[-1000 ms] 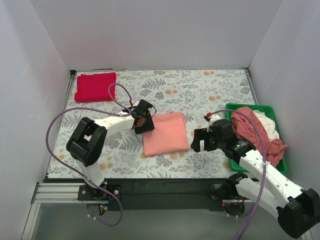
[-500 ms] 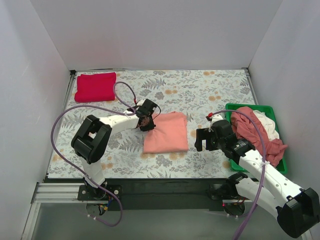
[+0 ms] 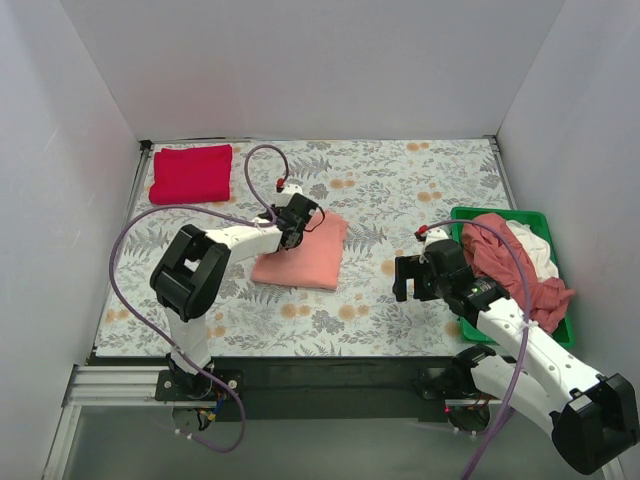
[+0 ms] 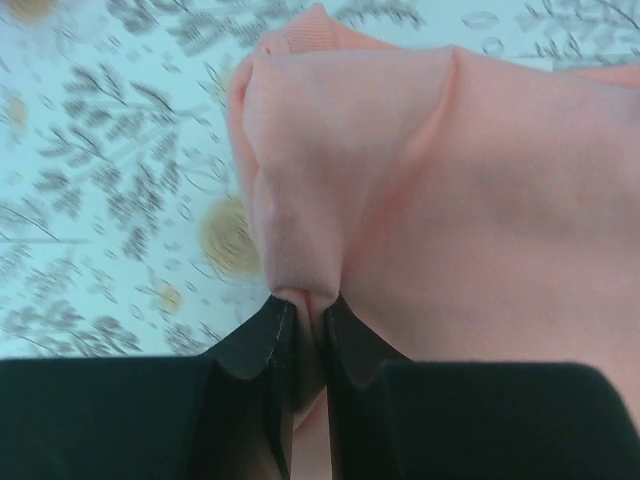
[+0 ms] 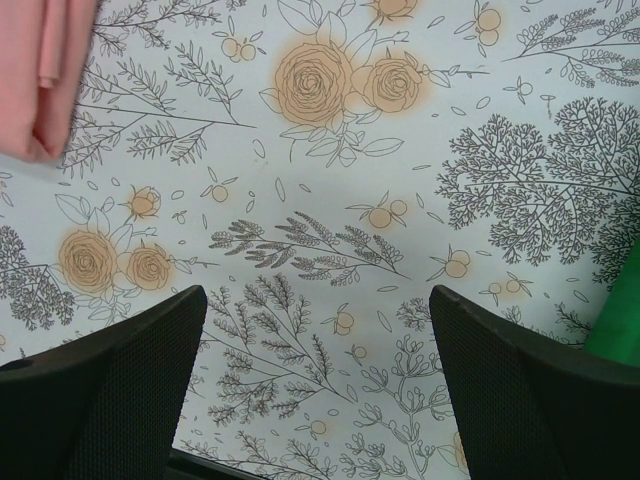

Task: Fold and stack the t-shirts
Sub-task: Neatly place the folded tshirt to the corner

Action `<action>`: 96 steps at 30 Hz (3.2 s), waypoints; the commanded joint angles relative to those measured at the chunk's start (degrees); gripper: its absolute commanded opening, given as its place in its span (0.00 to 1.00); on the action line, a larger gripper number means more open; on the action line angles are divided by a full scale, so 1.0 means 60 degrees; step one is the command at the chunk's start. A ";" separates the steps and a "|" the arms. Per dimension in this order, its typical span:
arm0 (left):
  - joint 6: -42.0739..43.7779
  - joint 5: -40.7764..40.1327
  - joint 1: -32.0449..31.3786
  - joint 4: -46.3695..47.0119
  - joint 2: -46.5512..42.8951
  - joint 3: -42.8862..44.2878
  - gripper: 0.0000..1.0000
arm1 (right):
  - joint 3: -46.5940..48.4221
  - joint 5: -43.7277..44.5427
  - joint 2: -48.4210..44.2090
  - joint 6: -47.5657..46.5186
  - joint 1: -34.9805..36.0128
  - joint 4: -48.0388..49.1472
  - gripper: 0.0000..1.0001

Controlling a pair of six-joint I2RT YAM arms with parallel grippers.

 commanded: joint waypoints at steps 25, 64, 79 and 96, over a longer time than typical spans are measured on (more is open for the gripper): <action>0.8129 0.0104 0.3649 0.5505 0.0997 0.2821 0.00 | 0.0523 0.1182 0.1049 -0.0298 -0.0284 0.0752 0.98; 0.8818 0.0587 0.4675 0.4583 0.0749 0.5489 0.00 | 0.0421 0.1402 0.0902 -0.0327 -0.0372 0.0943 0.98; 0.9111 0.0646 0.4661 0.4890 -0.0013 0.5034 0.00 | 0.0231 0.1666 0.0609 -0.0137 -0.0372 0.0928 0.98; 0.8863 0.0338 0.4983 0.5066 0.1393 0.5268 0.00 | 0.0333 0.1783 0.0975 -0.0181 -0.0357 0.0899 0.98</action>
